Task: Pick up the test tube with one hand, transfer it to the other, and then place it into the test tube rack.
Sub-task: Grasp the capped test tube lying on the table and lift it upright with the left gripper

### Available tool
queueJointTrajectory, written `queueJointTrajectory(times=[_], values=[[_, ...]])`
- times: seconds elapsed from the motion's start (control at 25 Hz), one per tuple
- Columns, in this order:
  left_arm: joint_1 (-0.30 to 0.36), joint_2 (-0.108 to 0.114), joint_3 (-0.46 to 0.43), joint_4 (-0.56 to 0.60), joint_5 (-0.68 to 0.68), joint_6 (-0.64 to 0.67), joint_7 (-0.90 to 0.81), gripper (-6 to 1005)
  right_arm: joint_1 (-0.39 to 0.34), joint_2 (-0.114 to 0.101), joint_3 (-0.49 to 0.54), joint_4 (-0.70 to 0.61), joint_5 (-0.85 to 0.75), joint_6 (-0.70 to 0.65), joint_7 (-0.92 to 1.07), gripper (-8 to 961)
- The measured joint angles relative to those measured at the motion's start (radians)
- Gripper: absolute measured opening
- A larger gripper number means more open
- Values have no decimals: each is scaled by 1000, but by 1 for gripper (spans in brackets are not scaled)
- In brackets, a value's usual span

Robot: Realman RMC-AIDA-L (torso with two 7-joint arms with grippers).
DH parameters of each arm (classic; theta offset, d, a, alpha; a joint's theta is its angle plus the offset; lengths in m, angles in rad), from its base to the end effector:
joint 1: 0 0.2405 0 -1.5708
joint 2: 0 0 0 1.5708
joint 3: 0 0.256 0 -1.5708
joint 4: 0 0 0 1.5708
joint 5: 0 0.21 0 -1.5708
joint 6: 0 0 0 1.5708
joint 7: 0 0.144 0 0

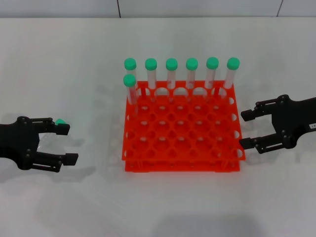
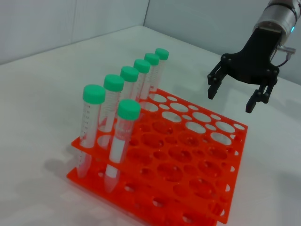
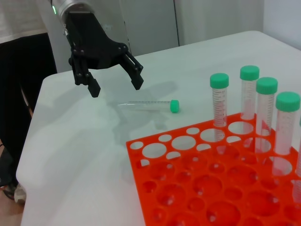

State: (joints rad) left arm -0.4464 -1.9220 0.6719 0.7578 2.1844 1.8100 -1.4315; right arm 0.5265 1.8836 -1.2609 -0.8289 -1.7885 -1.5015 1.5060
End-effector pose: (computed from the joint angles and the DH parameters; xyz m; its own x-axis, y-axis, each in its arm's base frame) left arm -0.3096 0.2904 0.0684 0.8670 0.4078 0.2862 0.4434 -0.8936 -0.0701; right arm 0.2385 0.3436 0.0228 0.9581 -0.1928 -0.2120 -0.2150 -0.9727 -0.0875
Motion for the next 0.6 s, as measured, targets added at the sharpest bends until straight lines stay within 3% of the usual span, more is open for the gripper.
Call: queueJointTrajectory(times=[0.6], values=[[3,0,0,0,0,-7,3,880,-2,8,0,1,0,12,-7,724]])
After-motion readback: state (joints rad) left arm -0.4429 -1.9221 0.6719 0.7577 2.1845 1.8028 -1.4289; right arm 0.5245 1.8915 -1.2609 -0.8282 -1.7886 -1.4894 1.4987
